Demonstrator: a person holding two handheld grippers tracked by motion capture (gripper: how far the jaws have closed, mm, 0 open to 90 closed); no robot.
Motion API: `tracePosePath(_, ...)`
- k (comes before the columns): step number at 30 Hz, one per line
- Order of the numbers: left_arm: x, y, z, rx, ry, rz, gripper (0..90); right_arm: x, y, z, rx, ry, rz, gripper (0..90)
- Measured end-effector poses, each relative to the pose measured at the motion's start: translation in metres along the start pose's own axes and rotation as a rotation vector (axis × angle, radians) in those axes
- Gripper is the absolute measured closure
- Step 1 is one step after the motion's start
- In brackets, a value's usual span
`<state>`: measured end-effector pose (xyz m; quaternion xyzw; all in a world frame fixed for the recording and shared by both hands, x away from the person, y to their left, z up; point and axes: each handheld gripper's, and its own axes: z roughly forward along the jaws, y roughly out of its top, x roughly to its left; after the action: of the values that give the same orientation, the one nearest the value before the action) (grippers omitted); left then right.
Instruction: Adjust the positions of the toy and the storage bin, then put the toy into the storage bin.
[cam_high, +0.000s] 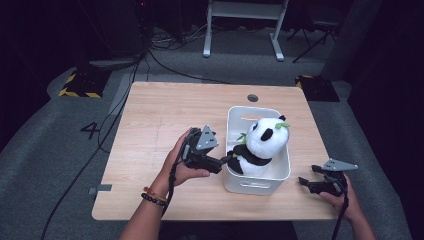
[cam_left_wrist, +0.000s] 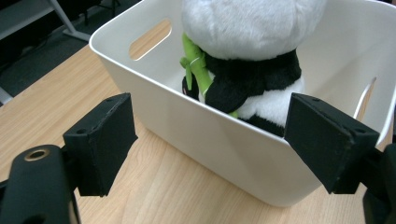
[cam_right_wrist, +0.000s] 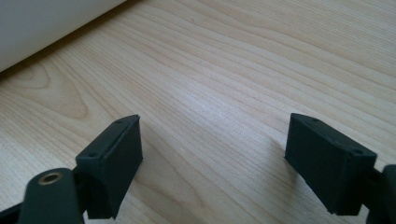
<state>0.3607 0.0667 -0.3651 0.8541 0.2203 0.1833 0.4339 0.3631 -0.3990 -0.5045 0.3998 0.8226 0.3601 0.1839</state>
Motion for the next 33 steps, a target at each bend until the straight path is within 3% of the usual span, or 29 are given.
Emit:
tracePosePath(12, 0.007, -0.023, -0.013, 0.0, 0.037, -0.044, 16.7, 0.0, 0.0, 0.0, 0.0, -0.001, 0.0, 18.6)
tracePosePath(33, 0.018, -0.075, -0.028, 0.07, 0.117, -0.079, 16.9, 0.001, 0.0, -0.001, 0.002, -0.011, 0.008, 18.4)
